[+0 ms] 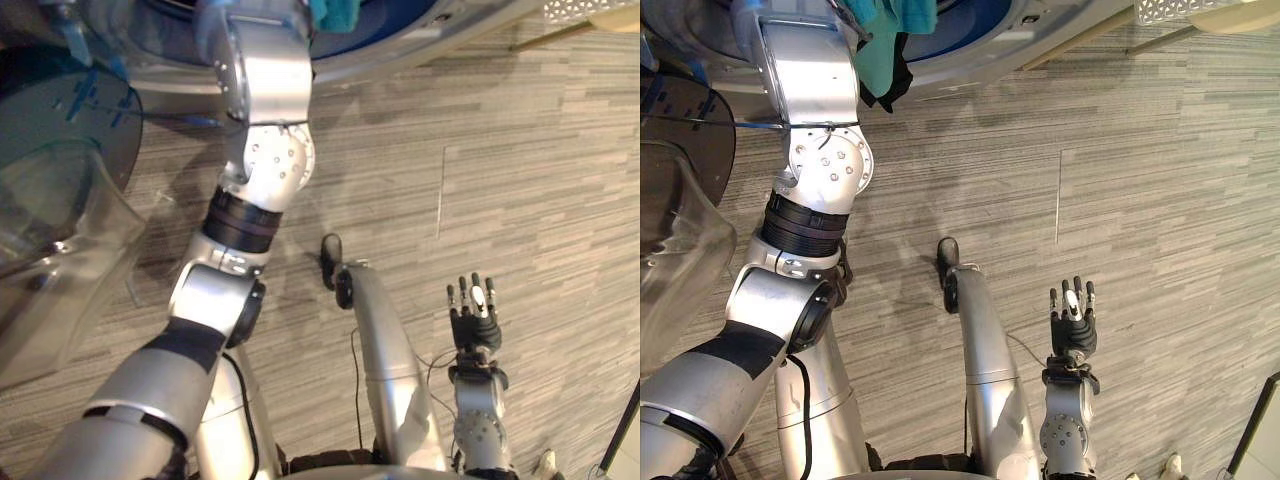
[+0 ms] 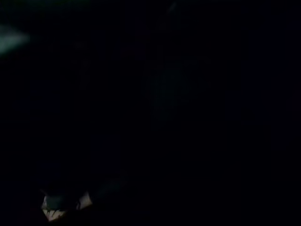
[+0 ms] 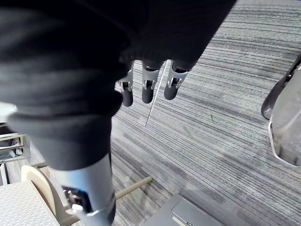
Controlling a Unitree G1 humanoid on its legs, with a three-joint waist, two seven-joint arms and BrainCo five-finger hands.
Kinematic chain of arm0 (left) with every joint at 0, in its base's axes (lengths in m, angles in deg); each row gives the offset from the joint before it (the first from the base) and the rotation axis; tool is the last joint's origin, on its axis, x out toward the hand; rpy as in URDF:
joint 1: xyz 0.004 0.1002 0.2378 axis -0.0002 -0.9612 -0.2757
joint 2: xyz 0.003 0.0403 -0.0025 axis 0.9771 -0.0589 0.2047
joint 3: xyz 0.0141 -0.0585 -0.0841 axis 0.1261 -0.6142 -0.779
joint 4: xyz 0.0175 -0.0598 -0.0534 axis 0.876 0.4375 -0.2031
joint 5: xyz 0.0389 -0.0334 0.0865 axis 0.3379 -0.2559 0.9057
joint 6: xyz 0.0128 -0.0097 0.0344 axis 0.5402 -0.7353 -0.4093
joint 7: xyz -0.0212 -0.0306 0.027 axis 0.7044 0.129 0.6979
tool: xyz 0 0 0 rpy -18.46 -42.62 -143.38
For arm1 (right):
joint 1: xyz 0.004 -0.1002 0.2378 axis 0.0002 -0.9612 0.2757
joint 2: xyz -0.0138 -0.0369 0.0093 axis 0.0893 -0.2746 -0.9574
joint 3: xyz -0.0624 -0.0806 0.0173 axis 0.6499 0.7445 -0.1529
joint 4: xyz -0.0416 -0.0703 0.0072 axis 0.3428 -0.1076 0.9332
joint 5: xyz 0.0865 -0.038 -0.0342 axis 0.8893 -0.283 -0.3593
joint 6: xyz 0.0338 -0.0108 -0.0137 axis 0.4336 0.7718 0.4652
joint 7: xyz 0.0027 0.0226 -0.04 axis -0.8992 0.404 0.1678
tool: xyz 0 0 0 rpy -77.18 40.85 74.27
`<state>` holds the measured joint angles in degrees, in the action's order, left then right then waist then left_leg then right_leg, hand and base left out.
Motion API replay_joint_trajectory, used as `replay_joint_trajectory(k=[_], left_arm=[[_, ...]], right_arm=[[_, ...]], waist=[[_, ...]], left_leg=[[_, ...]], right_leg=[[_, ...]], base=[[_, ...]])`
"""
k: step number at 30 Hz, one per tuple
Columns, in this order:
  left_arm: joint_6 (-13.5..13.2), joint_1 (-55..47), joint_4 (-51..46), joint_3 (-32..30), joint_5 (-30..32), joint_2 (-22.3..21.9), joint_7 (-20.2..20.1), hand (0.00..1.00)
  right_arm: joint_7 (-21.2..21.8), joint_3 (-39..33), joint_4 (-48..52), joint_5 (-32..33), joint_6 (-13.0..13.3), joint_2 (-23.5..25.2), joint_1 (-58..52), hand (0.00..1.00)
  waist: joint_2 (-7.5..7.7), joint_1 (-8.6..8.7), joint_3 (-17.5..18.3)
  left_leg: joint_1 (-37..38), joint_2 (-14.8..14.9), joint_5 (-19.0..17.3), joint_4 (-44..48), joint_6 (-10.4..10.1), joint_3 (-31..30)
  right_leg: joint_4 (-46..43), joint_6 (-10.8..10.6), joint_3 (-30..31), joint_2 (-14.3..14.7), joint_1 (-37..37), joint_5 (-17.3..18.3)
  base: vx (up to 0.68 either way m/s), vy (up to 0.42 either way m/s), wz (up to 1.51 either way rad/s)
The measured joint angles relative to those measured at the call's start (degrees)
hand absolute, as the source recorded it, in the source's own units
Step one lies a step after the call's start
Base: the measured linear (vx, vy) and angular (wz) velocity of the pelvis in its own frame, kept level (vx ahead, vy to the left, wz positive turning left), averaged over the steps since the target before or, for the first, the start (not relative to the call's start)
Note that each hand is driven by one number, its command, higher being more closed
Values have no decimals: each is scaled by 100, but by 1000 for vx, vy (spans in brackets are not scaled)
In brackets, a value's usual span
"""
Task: Pick up the laundry basket with both hands and put the clothes into the washing machine.
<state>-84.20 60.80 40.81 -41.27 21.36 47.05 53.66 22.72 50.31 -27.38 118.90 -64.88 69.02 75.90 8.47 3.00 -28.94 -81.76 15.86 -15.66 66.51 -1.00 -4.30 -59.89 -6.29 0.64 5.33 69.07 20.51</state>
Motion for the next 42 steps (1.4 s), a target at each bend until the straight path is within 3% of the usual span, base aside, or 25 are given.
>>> replay_joint_trajectory(k=[2, 5, 9, 11, 14, 15, 17, 25, 34, 42], left_arm=[[11, 1, 130, 0, 163, 7, 12, 100], [364, 75, 547, 88, 942, 240, 113, 100], [1335, 743, 1441, 1244, 2601, 1314, 62, 100], [1853, 1211, 1853, 1791, 3601, 1911, -317, 100], [2119, 1673, 1945, 2208, 5132, 2436, -702, 100], [2138, 1700, 1945, 2235, 5209, 2466, -718, 100], [2393, 1852, 1945, 2274, 6276, 2612, -774, 100], [2621, 2145, 1941, 2263, 7758, 2790, -772, 100], [2922, 2329, 1934, 2223, 8288, 2794, -741, 100], [3138, 2899, 1947, 2644, 9138, 3053, -706, 100]], right_arm=[[-7, 0, 0, -5, 2, 0, 0, 0], [-19, -5, -14, -34, 35, 0, -1, 0], [10, -17, -100, -46, 84, 1, -1, 0], [29, -29, -177, -40, 129, 1, -1, 0], [36, -81, -486, 33, 304, 3, -1, 0], [37, -81, -515, 36, 310, 3, -1, 0], [40, -68, -631, 205, 373, 3, -1, 0], [147, 50, -652, 385, 557, 2, -2, 0], [160, 285, -645, 385, 661, 0, -3, 0], [288, 284, -521, 387, 671, -16, -3, 0]], waist=[[0, -2, 0], [0, -1, 0], [0, -47, 0], [1, -73, 1], [1, -72, 0], [2, -72, 0], [2, -64, 0], [2, -48, -3], [-22, -43, -25], [-85, -85, -138]], left_leg=[[35, 7, 11, -26, -19, -12], [130, 21, 11, -34, -20, -16], [134, 39, 9, -40, -18, -5], [66, 121, -2, -37, 1, 42], [-197, 135, -16, 33, 30, 63], [-214, 139, -18, 43, 34, 63], [-305, 157, -19, 62, 84, 133], [-491, 187, -15, 57, 100, 137], [-616, 183, -13, 20, 103, 110], [-792, 168, 6, 49, 129, 126]], right_leg=[[26, 1, -2, 2, -39, -1], [82, 7, 8, 43, -143, -7], [171, 3, 42, 63, -158, -80], [245, -25, 106, 95, -105, -166], [266, -88, 167, 141, 161, -266], [264, -90, 171, 147, 176, -270], [250, -119, 235, 146, 284, -290], [283, -133, 233, 146, 453, -311], [336, -133, 165, 115, 542, -310], [295, -133, 152, 83, 732, -310]], base=[[0, 0, 0], [0, 0, 0], [-20, 12, -7], [-33, 32, -29], [-33, 35, -23], [-28, 30, -16], [-16, 24, -10], [0, 11, -4], [0, 0, 0], [3, 12, -1]])
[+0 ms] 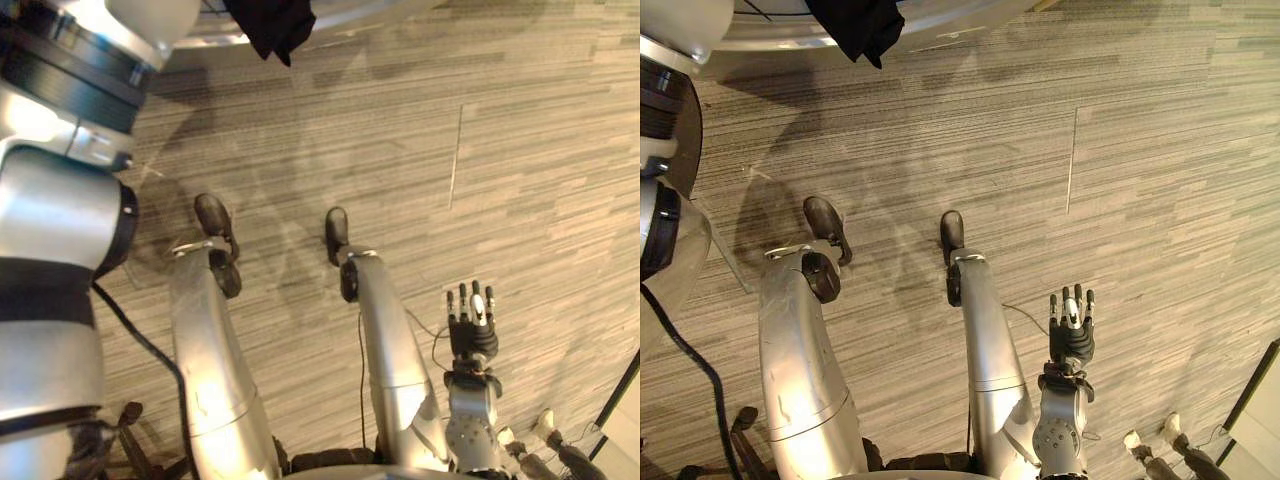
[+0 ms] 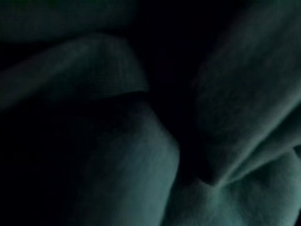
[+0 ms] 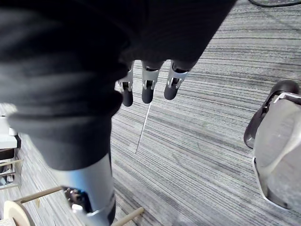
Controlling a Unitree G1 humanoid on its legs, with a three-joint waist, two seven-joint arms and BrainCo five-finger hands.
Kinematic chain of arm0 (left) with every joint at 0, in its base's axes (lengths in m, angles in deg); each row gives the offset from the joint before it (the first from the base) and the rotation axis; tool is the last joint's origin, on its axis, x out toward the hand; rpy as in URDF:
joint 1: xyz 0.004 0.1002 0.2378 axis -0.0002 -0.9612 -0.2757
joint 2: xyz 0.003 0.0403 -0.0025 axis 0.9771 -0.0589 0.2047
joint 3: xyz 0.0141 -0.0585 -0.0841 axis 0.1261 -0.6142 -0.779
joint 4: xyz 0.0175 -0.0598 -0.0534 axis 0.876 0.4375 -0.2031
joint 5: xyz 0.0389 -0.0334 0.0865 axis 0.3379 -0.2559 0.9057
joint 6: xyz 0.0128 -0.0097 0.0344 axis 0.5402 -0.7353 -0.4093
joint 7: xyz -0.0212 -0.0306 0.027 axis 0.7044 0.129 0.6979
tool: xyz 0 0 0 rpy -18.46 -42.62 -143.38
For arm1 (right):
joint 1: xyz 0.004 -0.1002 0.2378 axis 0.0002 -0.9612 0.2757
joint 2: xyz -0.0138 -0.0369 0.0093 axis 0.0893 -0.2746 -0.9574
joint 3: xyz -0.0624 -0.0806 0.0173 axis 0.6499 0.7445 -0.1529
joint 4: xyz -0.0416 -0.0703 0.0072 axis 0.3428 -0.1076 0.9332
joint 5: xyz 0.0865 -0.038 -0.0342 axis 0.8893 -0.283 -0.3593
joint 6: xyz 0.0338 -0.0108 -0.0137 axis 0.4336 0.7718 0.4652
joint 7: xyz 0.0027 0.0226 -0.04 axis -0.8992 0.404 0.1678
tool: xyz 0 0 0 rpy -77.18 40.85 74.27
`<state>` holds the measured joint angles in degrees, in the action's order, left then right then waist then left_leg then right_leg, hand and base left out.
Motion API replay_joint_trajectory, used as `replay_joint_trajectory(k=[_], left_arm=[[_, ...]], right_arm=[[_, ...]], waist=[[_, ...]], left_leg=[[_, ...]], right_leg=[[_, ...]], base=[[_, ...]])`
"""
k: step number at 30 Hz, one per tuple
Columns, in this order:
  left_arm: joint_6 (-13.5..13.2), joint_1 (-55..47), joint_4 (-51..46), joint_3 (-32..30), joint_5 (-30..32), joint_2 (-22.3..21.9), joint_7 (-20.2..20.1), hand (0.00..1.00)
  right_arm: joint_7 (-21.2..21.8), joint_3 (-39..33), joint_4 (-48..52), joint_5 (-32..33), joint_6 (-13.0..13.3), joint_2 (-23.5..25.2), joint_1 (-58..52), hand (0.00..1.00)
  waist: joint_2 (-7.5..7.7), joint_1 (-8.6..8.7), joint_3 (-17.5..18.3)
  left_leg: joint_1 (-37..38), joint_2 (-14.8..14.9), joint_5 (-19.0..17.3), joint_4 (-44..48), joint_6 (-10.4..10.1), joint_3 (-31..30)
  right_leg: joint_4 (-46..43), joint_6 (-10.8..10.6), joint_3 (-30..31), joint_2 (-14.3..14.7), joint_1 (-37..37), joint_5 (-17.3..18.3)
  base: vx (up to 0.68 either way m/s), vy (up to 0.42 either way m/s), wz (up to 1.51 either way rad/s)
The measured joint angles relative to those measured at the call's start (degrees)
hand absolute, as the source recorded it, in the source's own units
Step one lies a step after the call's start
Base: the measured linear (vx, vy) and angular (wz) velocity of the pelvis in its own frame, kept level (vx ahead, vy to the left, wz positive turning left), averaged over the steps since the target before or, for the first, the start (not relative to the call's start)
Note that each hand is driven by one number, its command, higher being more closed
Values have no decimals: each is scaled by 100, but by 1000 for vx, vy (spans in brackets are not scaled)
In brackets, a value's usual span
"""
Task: Pick up the laundry basket with both hands and put the clothes into the washing machine.
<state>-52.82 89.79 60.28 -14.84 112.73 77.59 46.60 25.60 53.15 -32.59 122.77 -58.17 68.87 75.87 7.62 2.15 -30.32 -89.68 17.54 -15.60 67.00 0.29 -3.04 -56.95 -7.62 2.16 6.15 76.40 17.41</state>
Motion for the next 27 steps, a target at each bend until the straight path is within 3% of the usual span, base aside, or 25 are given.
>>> replay_joint_trajectory(k=[8, 9, 14, 27], left_arm=[[188, 116, 187, 248, 342, 283, 38, 100], [153, 116, 250, 308, 505, 314, -36, 0], [101, 112, 871, 329, 961, 285, -400, 0], [60, 15, 1297, -31, 851, 139, -690, 0]], right_arm=[[0, -19, -14, 40, 85, -16, -52, 0], [1, -15, -14, 70, 85, -17, -52, 0], [21, 125, -2, 78, 105, -105, -52, 0], [-42, 204, 12, 63, 105, -181, -57, 0]], waist=[[-59, -9, -38], [-66, -12, -42], [-79, 8, -50], [-81, 3, -52]], left_leg=[[-86, 40, -1, 29, 1, -8], [-89, 42, -1, 33, 1, -7], [-94, 59, -3, 55, 2, -8], [-108, 146, -25, 117, 29, -12]], right_leg=[[-36, 21, -4, 24, 102, -20], [-39, 21, -2, 27, 108, -20], [-45, 20, -4, 43, 108, -19], [-23, -1, -8, 107, 81, -43]], base=[[-2, 16, -4], [0, 0, 0], [0, 0, 0], [2, 14, -2]])
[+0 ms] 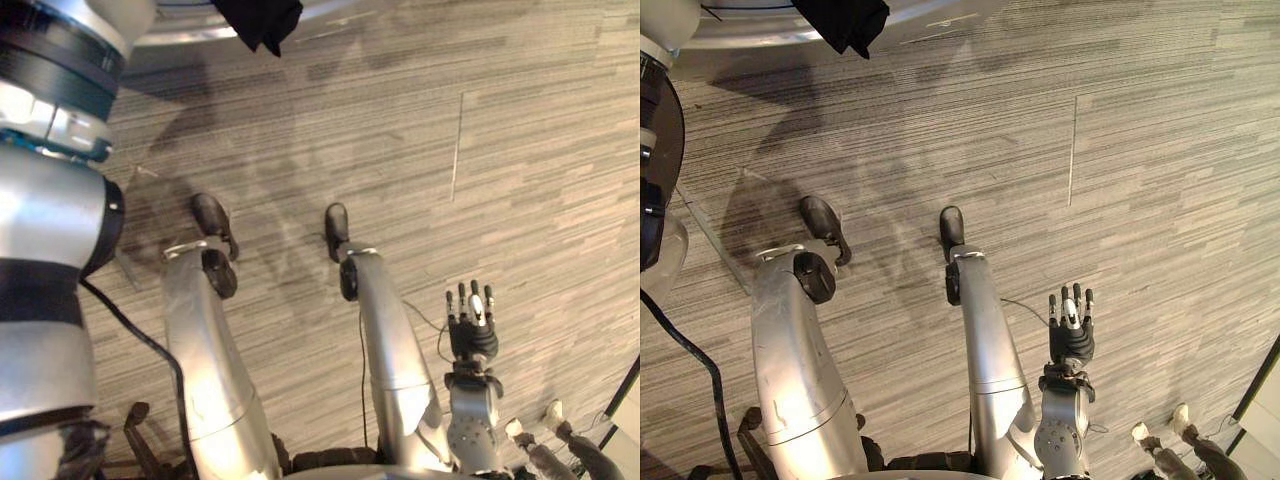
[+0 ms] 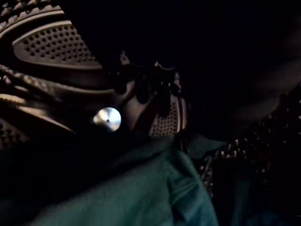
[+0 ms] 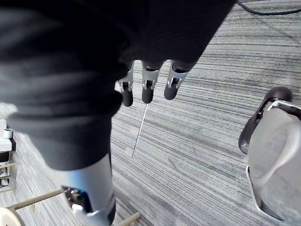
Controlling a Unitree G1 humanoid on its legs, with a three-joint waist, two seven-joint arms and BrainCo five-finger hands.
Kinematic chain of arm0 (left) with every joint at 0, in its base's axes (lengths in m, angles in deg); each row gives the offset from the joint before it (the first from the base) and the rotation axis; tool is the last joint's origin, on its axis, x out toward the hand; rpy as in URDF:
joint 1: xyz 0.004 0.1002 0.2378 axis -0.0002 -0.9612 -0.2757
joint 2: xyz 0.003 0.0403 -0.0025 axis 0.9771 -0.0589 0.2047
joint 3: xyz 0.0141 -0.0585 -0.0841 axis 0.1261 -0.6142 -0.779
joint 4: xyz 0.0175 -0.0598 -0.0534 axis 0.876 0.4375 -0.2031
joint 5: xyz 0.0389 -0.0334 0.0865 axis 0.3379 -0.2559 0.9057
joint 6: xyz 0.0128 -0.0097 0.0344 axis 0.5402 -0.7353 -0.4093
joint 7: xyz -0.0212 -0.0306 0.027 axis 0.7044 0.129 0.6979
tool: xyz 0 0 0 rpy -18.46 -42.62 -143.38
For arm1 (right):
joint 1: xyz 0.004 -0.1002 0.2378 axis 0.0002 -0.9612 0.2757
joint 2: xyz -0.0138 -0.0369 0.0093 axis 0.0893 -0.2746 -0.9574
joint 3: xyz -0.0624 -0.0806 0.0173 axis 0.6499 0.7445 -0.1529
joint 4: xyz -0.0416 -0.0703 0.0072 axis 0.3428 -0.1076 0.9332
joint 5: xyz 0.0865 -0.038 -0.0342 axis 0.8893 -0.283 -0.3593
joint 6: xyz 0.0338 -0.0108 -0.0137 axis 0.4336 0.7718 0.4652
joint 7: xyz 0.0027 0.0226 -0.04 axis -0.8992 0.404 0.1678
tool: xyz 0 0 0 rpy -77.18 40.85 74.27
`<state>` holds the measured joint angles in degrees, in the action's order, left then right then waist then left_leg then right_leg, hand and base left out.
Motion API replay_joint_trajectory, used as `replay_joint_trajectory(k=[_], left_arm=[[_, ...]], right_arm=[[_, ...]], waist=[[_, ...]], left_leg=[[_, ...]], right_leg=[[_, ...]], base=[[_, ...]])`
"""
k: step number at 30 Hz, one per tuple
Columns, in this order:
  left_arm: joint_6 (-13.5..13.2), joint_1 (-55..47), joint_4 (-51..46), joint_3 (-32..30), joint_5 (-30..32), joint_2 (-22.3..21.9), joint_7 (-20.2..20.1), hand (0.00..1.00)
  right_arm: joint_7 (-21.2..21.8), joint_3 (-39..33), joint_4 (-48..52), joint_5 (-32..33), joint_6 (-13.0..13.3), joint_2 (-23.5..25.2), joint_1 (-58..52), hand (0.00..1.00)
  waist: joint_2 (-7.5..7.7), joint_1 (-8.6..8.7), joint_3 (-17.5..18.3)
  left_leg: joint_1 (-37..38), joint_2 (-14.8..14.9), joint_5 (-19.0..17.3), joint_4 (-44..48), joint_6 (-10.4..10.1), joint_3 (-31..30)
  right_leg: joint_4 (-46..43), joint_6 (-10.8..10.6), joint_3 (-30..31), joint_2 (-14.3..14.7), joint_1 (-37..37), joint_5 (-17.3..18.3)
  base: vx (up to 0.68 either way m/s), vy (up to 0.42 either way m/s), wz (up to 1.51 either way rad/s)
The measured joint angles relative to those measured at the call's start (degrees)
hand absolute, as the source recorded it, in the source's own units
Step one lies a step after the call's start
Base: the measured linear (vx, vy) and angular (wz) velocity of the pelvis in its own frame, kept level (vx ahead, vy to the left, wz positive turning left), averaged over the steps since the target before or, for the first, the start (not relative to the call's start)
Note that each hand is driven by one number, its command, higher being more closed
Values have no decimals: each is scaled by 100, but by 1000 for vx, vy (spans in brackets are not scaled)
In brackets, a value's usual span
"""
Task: Pick up the laundry basket with both hands and put the clothes into the washing machine.
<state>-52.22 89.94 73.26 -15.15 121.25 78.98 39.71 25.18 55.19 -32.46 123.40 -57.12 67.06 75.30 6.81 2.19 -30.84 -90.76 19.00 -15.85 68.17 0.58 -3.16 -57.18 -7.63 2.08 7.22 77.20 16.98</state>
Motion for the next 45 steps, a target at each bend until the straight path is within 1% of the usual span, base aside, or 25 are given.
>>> replay_joint_trajectory(k=[3, 6, 7, 8, 9, 11, 12, 14, 17, 18, 19, 20, 21, 22, 23, 24, 25, 28, 32, 34, 37, 39, 41, 42, 45], left_arm=[[2, -34, 0, -412, -218, -130, -3, 0], [-38, -180, -8, -940, -1075, -295, -2, 0], [-43, -243, -18, -1090, -1176, -332, 1, 0], [-112, -513, -87, -1531, -1570, -428, 22, 0], [-124, -565, -108, -1594, -1637, -437, 30, 0], [-173, -1157, -478, -2088, -2083, -561, 54, 0], [-179, -1313, -602, -2206, -2177, -616, 68, 0], [-283, -2065, -1490, -2546, -2628, -785, 236, 0], [-367, -2660, -2368, -2655, -2871, -830, 281, 0], [-444, -3013, -2855, -2666, -2911, -929, 291, 0], [-545, -3470, -3365, -2846, -2949, -1173, 386, 0], [-587, -3730, -3603, -2982, -2957, -1344, 440, 0], [-653, -4209, -3949, -3146, -2970, -1663, 509, 0], [-709, -4669, -4182, -3260, -3042, -1934, 540, 0], [-725, -4878, -4258, -3314, -3067, -2069, 571, 0], [-766, -5249, -4338, -3367, -3066, -2329, 622, 0], [-780, -5555, -4372, -3349, -3067, -2561, 627, 0], [-785, -6062, -4385, -3363, -3066, -3007, 658, 0], [-768, -6242, -4245, -3351, -2991, -3308, 775, 0], [-746, -6240, -4083, -3351, -2913, -3343, 785, 0], [-594, -6225, -3478, -3350, -2609, -3391, 792, 0], [-486, -6209, -3149, -3351, -2597, -3449, 792, 0], [-446, -6099, -2740, -3351, -2597, -3458, 794, 0], [-363, -5931, -2408, -3360, -2601, -3453, 818, 0], [-349, -5522, -1856, -3392, -2626, -3454, 880, 0]], right_arm=[[-22, 0, -1, -34, -1, 1, 0, 0], [-84, -1, 0, -100, -11, 3, 0, 0], [-106, -1, 0, -101, -11, 5, 0, 0], [-120, -1, -5, -102, -16, 5, 0, 0], [-120, -2, -2, -103, -16, 5, 0, 0], [-120, -5, -12, -132, -30, 9, 0, 0], [-120, -6, -12, -147, -30, 8, 0, 0], [-117, -5, 2, -215, -34, 9, -2, 0], [-116, -8, 60, -234, -34, 10, -2, 0], [-116, -19, 140, -274, -35, 9, -2, 0], [-116, -45, 232, -301, -35, 11, -2, 0], [-118, -68, 258, -329, -35, 9, -3, 0], [-127, -96, 313, -339, -35, 2, -12, 0], [-135, -101, 416, -374, -35, 2, -50, 0], [-137, -102, 474, -402, -35, 1, -83, 0], [-144, -106, 511, -509, -33, -5, -114, 0], [-157, -105, 520, -568, -34, -17, -113, 0], [-274, -105, 622, -666, -33, -26, -113, 0], [-380, -100, 640, -771, -29, -97, -112, 0], [-380, -99, 644, -775, -29, -99, -112, 0], [-409, -94, 645, -776, -28, -98, -112, 0], [-468, -88, 635, -775, -28, -98, -111, 0], [-489, -67, 600, -775, -28, -98, -105, 0], [-499, -42, 596, -775, -28, -98, -96, 0], [-515, -28, 552, -775, -25, -113, -89, 0]], waist=[[0, 3, 0], [-1, -4, 0], [-1, -5, -1], [-6, -15, -3], [-12, -19, -7], [-41, -28, -25], [-53, -28, -33], [-64, -41, -40], [-69, -90, -42], [-91, -91, -45], [-120, -114, -46], [-128, -126, -45], [-135, -157, -46], [-139, -166, -46], [-143, -166, -45], [-144, -251, -45], [-146, -350, -45], [-149, -380, -46], [-166, -437, -42], [-167, -447, -42], [-167, -443, -42], [-166, -443, -42], [-166, -441, -42], [-166, -429, -42], [-165, -381, -42]], left_leg=[[0, -5, 0, 7, 0, -8], [1, -14, 2, 1, 1, -17], [3, -16, 3, 3, 1, -19], [12, -25, 6, 2, -1, -24], [15, -28, 7, 0, -3, -27], [77, -96, 36, -60, -33, -53], [106, -123, 51, -87, -38, -61], [223, -210, 147, -233, -58, -80], [337, -246, 206, -354, -100, -103], [413, -299, 249, -453, -132, -120], [499, -305, 270, -530, -152, -127], [547, -307, 283, -573, -165, -127], [661, -322, 314, -661, -200, -128], [767, -370, 377, -790, -234, -132], [816, -399, 418, -859, -253, -139], [902, -410, 483, -988, -290, -144], [981, -418, 544, -1106, -345, -155], [1191, -539, 720, -1435, -415, -175], [1307, -610, 911, -1734, -467, -187], [1308, -609, 921, -1740, -475, -203], [1307, -614, 936, -1745, -476, -205], [1307, -616, 935, -1740, -475, -194], [1302, -615, 934, -1731, -474, -190], [1284, -611, 934, -1720, -473, -190], [1171, -601, 922, -1653, -455, -196]], right_leg=[[-3, -4, -3, -3, -10, -3], [-26, -3, -18, -14, -10, -2], [-36, -3, -24, -17, -11, -2], [-67, -1, -43, -32, -13, 1], [-67, -1, -45, -33, -17, 2], [-67, 16, -64, -56, -69, 14], [-62, 24, -79, -77, -96, 20], [-31, 75, -180, -163, -218, 48], [18, 98, -229, -225, -318, 59], [72, 103, -246, -249, -385, 58], [135, 128, -267, -255, -465, 51], [162, 140, -274, -256, -512, 49], [200, 178, -305, -274, -606, 57], [225, 216, -349, -322, -685, 72], [241, 240, -370, -340, -716, 75], [295, 282, -413, -348, -783, 69], [343, 324, -465, -354, -847, 60], [372, 383, -545, -463, -964, 81], [440, 473, -622, -530, -1002, 27], [438, 480, -638, -529, -1004, 23], [438, 489, -640, -533, -1005, 15], [438, 489, -631, -538, -1005, 15], [438, 488, -625, -538, -1000, 15], [437, 487, -625, -536, -985, 14], [410, 486, -618, -530, -894, 11]], base=[[-1, 21, 0], [-1, 6, 2], [0, 0, 6], [0, 0, 5], [0, 0, 8], [0, 0, 15], [0, 3, 27], [-3, -8, 36], [3, -8, 21], [20, -16, 24], [16, -15, 19], [30, -22, 17], [29, -31, 28], [29, -31, 35], [21, -52, 39], [12, -53, 31], [15, -62, 30], [16, -42, 40], [16, -25, 20], [7, -2, 4], [0, 0, 0], [0, 0, 0], [0, 0, 0], [0, 0, 0], [13, 17, -3]])
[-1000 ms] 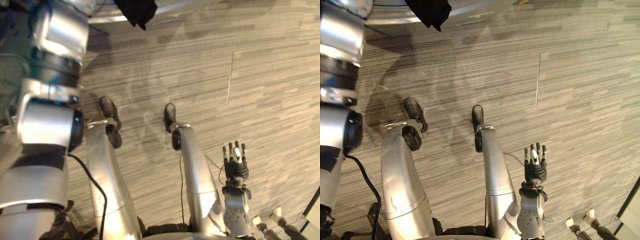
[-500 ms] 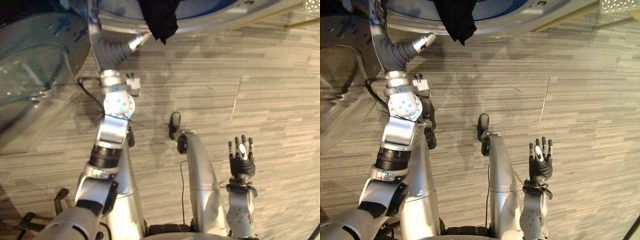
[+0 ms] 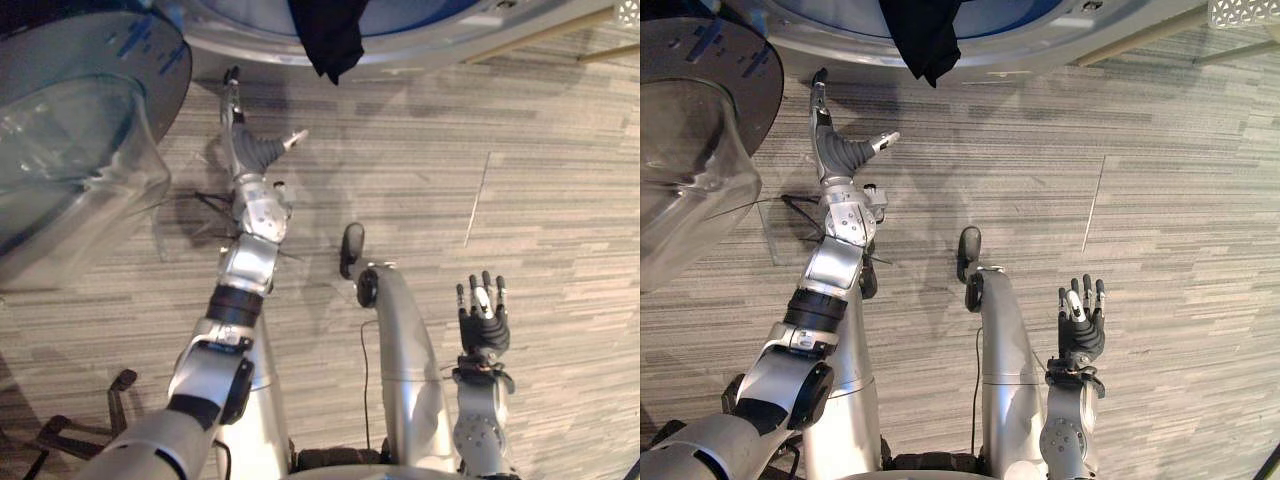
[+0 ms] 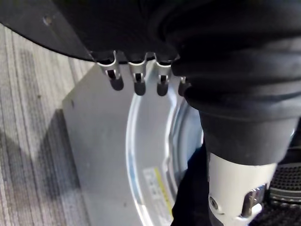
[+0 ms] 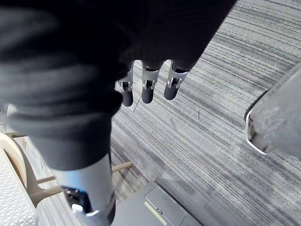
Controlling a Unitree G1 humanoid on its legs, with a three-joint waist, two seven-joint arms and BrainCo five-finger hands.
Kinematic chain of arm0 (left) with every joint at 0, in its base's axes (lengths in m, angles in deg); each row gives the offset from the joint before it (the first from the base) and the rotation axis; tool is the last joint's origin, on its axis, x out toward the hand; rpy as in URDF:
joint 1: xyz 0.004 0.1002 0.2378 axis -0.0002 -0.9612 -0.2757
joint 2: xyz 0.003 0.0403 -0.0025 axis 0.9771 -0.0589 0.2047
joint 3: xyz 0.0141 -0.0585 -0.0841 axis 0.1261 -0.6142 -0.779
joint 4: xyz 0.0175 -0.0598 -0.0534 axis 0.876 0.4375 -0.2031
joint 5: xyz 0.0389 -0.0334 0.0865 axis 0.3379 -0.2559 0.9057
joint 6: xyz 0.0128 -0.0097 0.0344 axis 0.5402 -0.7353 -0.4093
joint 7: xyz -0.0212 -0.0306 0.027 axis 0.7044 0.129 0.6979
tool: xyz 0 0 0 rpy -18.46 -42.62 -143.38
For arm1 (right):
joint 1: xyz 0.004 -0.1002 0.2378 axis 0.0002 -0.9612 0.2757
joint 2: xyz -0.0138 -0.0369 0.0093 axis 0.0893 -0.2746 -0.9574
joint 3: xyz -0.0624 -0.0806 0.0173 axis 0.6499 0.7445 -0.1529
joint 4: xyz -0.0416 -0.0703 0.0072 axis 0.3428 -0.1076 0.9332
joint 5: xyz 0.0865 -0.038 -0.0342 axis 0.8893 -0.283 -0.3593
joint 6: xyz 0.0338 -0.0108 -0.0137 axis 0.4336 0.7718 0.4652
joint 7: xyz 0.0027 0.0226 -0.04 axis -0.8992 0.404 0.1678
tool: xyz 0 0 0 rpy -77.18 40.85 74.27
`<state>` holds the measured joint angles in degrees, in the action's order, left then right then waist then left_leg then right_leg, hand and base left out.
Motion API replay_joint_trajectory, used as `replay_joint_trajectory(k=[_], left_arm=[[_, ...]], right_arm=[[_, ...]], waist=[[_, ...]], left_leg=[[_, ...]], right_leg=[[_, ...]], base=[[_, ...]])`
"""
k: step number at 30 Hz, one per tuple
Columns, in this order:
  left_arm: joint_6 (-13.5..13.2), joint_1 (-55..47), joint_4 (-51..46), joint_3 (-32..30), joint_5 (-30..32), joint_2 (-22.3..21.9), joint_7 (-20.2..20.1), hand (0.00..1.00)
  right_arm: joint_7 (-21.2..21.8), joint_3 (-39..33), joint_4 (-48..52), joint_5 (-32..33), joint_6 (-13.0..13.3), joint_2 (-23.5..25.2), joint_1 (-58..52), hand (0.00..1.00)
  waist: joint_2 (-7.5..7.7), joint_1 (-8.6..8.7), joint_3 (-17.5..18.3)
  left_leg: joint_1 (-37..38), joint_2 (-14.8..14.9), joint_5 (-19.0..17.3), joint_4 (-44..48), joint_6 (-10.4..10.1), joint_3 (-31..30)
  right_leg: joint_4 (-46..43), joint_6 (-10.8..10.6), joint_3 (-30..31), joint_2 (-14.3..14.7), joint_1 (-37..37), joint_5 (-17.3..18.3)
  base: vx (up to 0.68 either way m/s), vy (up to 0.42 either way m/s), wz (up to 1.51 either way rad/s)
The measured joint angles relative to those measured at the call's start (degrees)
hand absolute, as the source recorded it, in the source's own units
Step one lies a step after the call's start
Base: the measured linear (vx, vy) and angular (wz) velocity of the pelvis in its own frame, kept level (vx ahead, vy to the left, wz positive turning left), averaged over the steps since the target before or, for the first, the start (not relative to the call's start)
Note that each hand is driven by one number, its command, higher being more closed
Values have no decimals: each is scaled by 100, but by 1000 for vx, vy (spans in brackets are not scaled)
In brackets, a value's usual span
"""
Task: Pick up the laundry basket with both hands and put the clothes into the washing machine.
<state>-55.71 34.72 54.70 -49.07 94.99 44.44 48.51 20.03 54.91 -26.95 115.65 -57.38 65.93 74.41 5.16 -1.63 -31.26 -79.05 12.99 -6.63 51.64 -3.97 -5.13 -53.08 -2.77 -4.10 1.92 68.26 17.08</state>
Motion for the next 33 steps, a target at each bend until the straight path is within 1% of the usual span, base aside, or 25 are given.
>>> replay_joint_trajectory(k=[2, 3, 5, 7, 8, 10, 11, 13, 14, 16, 17, 18, 20, 21, 22, 23, 25, 26, 28, 31, 33], left_arm=[[3, 234, 302, -110, -82, 5, -1, 0], [5, 463, 611, -148, -162, 9, -3, 0], [6, 786, 941, -196, -466, 16, -18, 0], [-4, 1091, 1221, -317, -829, 117, -40, 0], [-51, 1393, 1370, -309, -1314, 303, -182, 0], [-109, 1610, 1444, -304, -1562, 446, -247, 0], [-199, 1922, 1508, -264, -2154, 696, -234, 0], [-251, 2089, 1680, -204, -2397, 904, -296, 0], [-252, 2183, 1760, -84, -2583, 1075, -386, 0], [-254, 2280, 1855, 71, -2805, 1195, -502, 0], [-251, 2312, 1872, 140, -2894, 1226, -508, 0], [-243, 2373, 1882, 279, -3079, 1281, -515, 0], [-209, 2473, 1912, 451, -3436, 1354, -527, 0], [-133, 2584, 1965, 589, -3646, 1387, -526, 0], [-127, 2722, 2045, 721, -4048, 1412, -526, 0], [-125, 2790, 2079, 809, -4198, 1440, -523, 0], [-139, 2932, 2086, 1140, -5120, 1590, -525, 0], [-140, 2966, 2086, 1231, -5300, 1624, -525, 0], [-156, 3077, 2086, 1634, -6072, 1741, -548, 0], [-190, 3224, 2090, 2107, -6995, 1843, -592, 0], [-204, 3231, 2096, 2354, -7275, 1852, -592, 0]], right_arm=[[-7, 29, -5, 0, 1, -17, 6, 0], [-11, 32, -9, 0, 6, -41, 8, 0], [-11, 35, -37, 5, 4, -100, 38, 0], [-19, 31, -119, 11, 2, -142, 170, 0], [-62, 26, -101, 17, 7, -146, 184, 0], [-76, 26, -115, 25, 4, -146, 184, 0], [-80, 21, -117, 63, 3, -148, 185, 0], [-83, 16, -124, 80, 3, -152, 184, 0], [-78, 15, -143, 84, 3, -150, 184, 0], [-64, 15, -185, 106, 2, -147, 184, 0], [-61, 15, -200, 111, -1, -145, 184, 0], [-58, 15, -257, 113, -2, -140, 185, 0], [-49, -17, -380, 121, -14, -141, 184, 0], [-45, -60, -470, 129, -19, -141, 184, 0], [-26, -97, -554, 147, -23, -145, 184, 0], [-4, -102, -577, 176, -27, -152, 184, 0], [45, -201, -628, 240, -124, -149, 184, 0], [44, -238, -627, 244, -133, -149, 184, 0], [41, -376, -623, 280, -157, -150, 183, 0], [44, -489, -615, 293, -240, -174, 183, 0], [48, -519, -604, 303, -271, -181, 183, 0]], waist=[[3, 85, -1], [7, 107, -2], [41, 147, -17], [66, 241, -17], [84, 296, -20], [88, 319, -20], [104, 363, -23], [104, 400, -23], [105, 396, -22], [117, 397, -18], [125, 396, -17], [174, 398, -20], [181, 400, -19], [181, 399, -18], [184, 398, -16], [184, 397, -16], [184, 397, -16], [184, 397, -16], [184, 396, -15], [186, 393, -11], [191, 382, -7]], left_leg=[[-97, 5, -21, 85, 30, -1], [-180, 15, -39, 162, 56, 15], [-294, 48, -74, 279, 105, 61], [-443, 101, -130, 445, 148, 60], [-574, 126, -186, 585, 169, 71], [-662, 151, -207, 654, 197, 68], [-799, 199, -251, 739, 214, 103], [-887, 206, -263, 788, 226, 124], [-968, 236, -281, 866, 251, 116], [-1039, 252, -295, 923, 273, 130], [-1055, 258, -300, 934, 281, 142], [-1067, 280, -313, 948, 296, 202], [-1107, 305, -335, 999, 331, 240], [-1132, 315, -356, 1040, 349, 255], [-1154, 316, -363, 1048, 361, 297], [-1167, 317, -367, 1060, 368, 319], [-1232, 329, -409, 1144, 438, 362], [-1247, 330, -424, 1168, 460, 366], [-1257, 304, -453, 1205, 509, 417], [-1252, 286, -484, 1260, 561, 532], [-1210, 264, -513, 1347, 613, 570]], right_leg=[[-50, -8, 19, 3, 81, 5], [-97, -13, 33, 11, 161, 7], [-170, -41, 92, 29, 285, 1], [-232, -70, 105, 68, 393, -8], [-337, -110, 155, 91, 521, -2], [-372, -138, 187, 105, 612, -16], [-399, -191, 255, 147, 750, -47], [-419, -222, 291, 152, 840, -67], [-436, -237, 301, 187, 894, -82], [-446, -267, 323, 195, 955, -106], [-445, -277, 339, 196, 973, -117], [-442, -301, 399, 203, 1014, -141], [-423, -333, 444, 219, 1046, -180], [-415, -349, 476, 231, 1067, -196], [-396, -352, 529, 230, 1103, -209], [-380, -358, 558, 230, 1122, -218], [-369, -391, 621, 223, 1175, -265], [-371, -389, 624, 214, 1181, -266], [-367, -390, 655, 165, 1177, -265], [-431, -402, 680, 62, 1177, -267], [-553, -463, 698, 13, 1157, -229]], base=[[11, 27, -8], [4, 34, -15], [1, 40, -20], [-8, 41, -23], [-14, 28, -22], [-19, 34, -24], [-23, 44, -25], [-18, 41, -20], [-12, 34, -17], [-10, 41, -14], [-8, 42, -12], [-9, 43, -15], [-11, 52, -18], [-15, 63, -16], [-13, 55, -15], [-14, 59, -14], [-17, 64, -20], [-23, 67, -16], [-23, 71, -5], [-10, 63, 8], [6, 35, 12]])
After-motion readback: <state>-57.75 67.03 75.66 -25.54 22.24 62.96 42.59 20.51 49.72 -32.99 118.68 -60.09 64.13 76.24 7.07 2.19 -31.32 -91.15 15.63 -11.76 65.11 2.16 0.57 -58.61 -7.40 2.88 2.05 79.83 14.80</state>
